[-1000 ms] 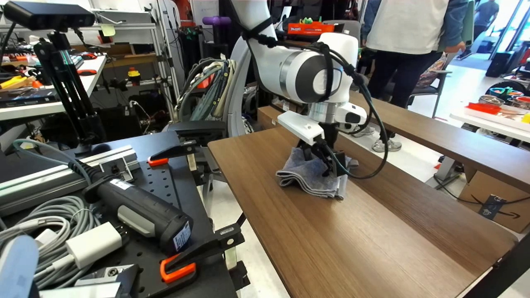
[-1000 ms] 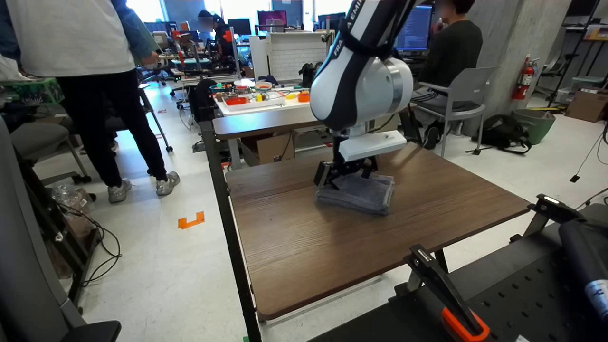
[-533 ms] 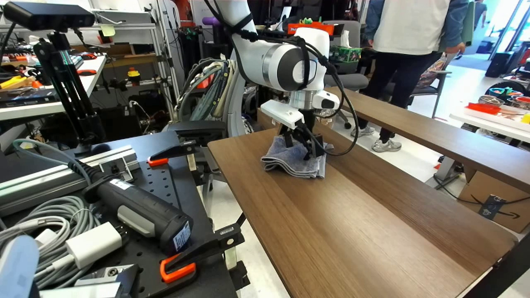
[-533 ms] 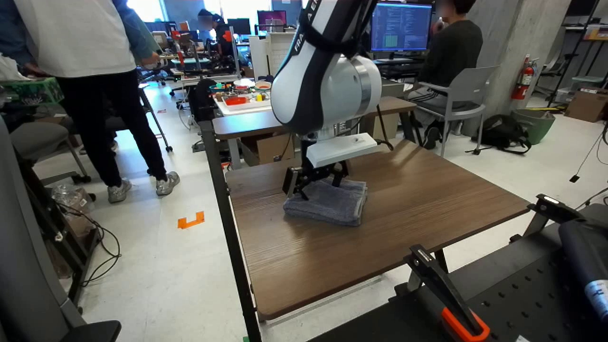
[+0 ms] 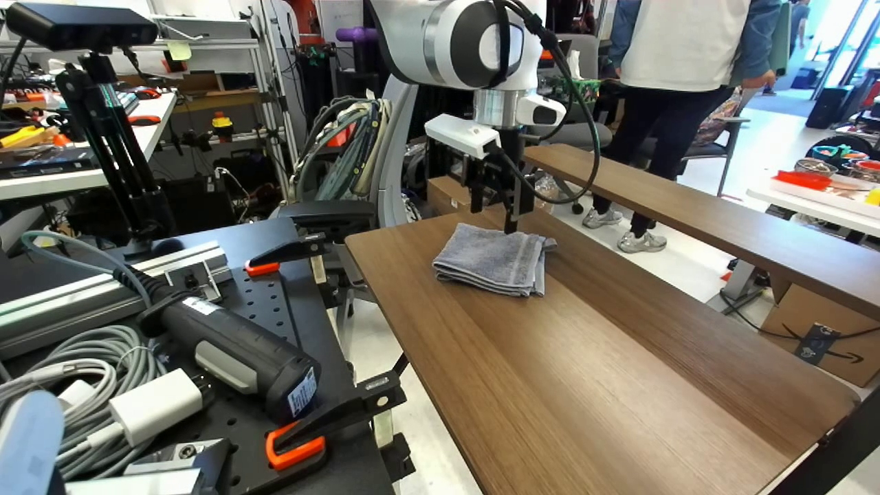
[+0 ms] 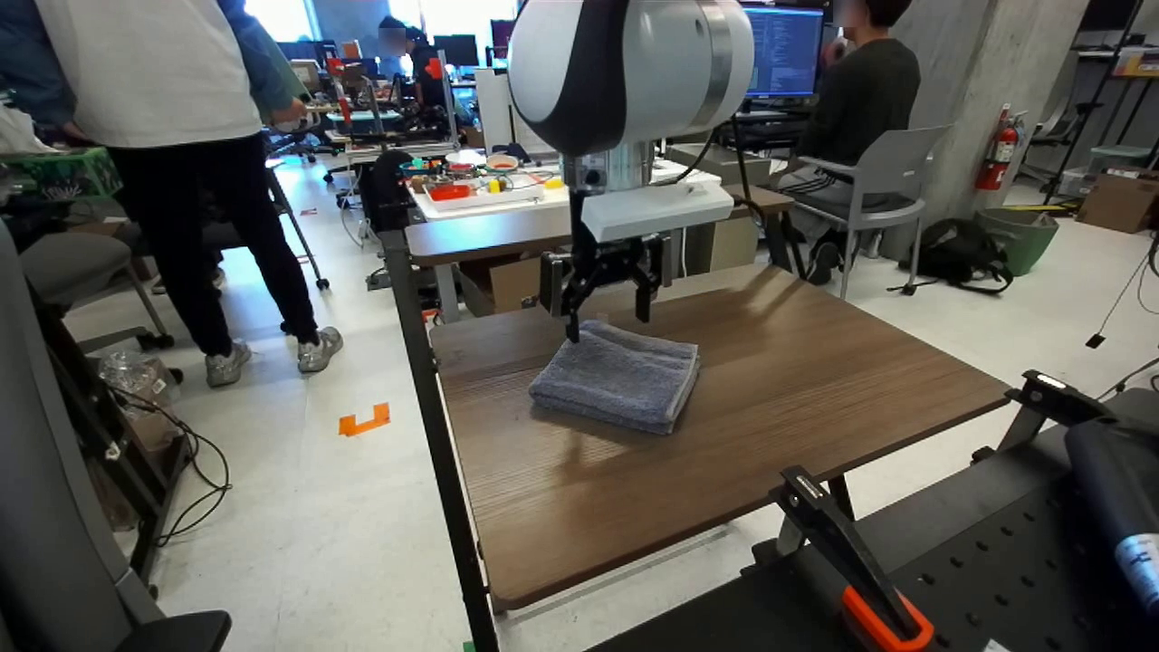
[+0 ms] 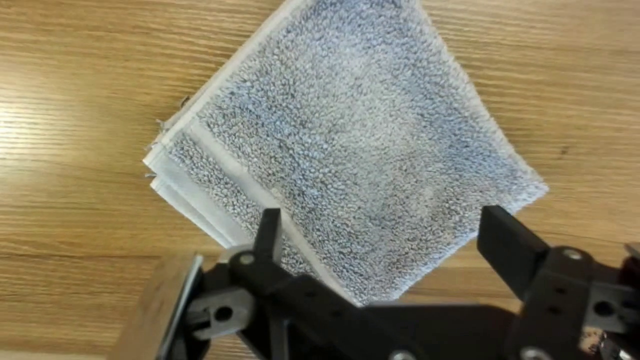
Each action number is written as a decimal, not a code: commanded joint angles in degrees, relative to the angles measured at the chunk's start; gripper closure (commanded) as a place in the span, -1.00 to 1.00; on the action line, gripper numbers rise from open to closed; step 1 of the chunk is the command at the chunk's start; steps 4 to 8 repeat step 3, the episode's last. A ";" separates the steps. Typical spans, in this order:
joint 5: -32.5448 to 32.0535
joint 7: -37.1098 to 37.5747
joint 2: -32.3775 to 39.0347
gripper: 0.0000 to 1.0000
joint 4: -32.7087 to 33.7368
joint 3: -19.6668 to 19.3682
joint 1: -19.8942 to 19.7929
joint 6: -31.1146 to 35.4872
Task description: Slide the grey towel to the left
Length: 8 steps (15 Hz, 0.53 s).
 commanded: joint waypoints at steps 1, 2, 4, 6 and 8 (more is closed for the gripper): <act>-0.62 0.40 -0.06 -1.00 0.20 0.51 -0.46 -0.21; -0.61 0.39 0.30 -1.00 0.45 0.50 -0.49 -0.20; -0.60 0.39 0.73 -1.00 0.59 0.48 -0.49 -0.18; -0.60 0.39 0.73 -1.00 0.59 0.48 -0.49 -0.18; -0.60 0.39 0.73 -1.00 0.59 0.48 -0.49 -0.18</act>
